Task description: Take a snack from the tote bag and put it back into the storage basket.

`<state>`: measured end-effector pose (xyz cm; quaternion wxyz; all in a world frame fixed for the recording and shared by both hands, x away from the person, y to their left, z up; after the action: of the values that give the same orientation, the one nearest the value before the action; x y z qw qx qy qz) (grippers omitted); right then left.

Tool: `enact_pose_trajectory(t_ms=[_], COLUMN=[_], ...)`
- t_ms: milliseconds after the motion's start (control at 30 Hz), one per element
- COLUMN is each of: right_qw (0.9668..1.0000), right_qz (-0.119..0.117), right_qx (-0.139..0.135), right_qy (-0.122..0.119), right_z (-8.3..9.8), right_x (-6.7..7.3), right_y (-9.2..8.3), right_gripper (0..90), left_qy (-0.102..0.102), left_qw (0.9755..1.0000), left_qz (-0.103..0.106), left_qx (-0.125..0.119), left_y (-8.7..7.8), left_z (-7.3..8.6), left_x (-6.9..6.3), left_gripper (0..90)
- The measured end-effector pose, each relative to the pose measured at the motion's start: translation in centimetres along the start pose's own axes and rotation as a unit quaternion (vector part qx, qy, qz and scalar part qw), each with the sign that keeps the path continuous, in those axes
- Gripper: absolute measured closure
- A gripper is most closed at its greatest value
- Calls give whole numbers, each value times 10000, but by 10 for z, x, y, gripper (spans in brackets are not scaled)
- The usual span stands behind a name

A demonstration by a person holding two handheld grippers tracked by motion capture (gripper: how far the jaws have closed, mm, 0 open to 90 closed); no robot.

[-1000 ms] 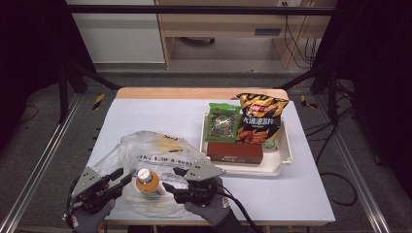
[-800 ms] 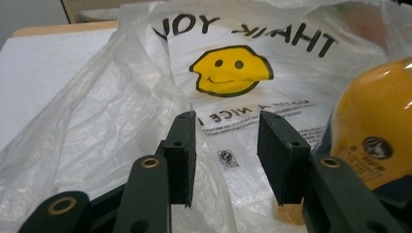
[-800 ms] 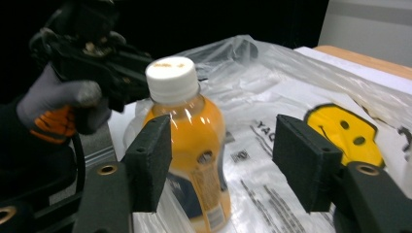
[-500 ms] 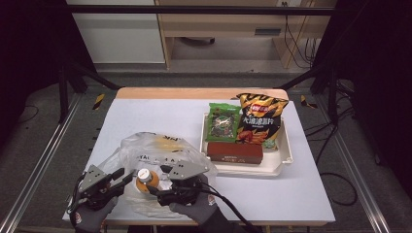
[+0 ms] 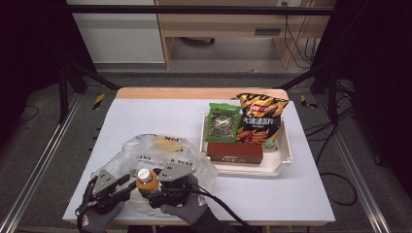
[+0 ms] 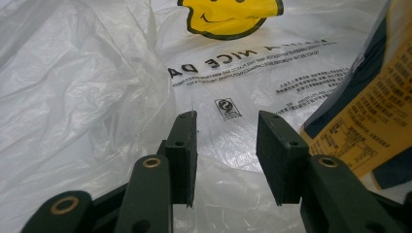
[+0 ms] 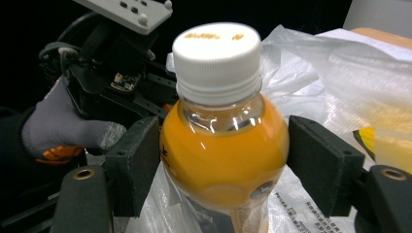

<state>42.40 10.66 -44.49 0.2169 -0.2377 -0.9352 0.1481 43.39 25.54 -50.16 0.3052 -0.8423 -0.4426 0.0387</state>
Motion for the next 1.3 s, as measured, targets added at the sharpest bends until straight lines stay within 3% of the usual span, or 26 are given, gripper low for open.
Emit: enact_pose_trajectory(t_ms=[467, 767, 1000, 1300], right_qw=[9999, 9999, 10000, 9995], right_qz=[27, 95, 37, -21], right_qx=[-49, -18, 38, -301], right_qy=[109, 29, 34, 96], right_z=[2, 3, 1, -24], right_x=[0, 0, 1, 5], right_y=[13, 14, 9, -10], right_gripper=[285, 302, 304, 303], left_qy=[-8, -6, -10, -6], left_qw=[10000, 10000, 10000, 10000], left_qz=[18, 0, 8, 0], left_qx=[27, -17, -9, -7], left_y=[1, 0, 1, 1], left_z=[1, 1, 1, 1], left_x=[0, 1, 1, 1], left_gripper=[594, 594, 593, 593])
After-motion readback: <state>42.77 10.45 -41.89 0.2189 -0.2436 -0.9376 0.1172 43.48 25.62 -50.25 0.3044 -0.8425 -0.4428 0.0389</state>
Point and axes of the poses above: each handheld gripper's, and its own axes: y roughly forward along the jaws, z roughly out of its underside, x roughly to its left, the point moved 7 cm from there along y, roughly forward along the jaws, and after that the axes turned 15 degrees about y, right-handed, at the moved point
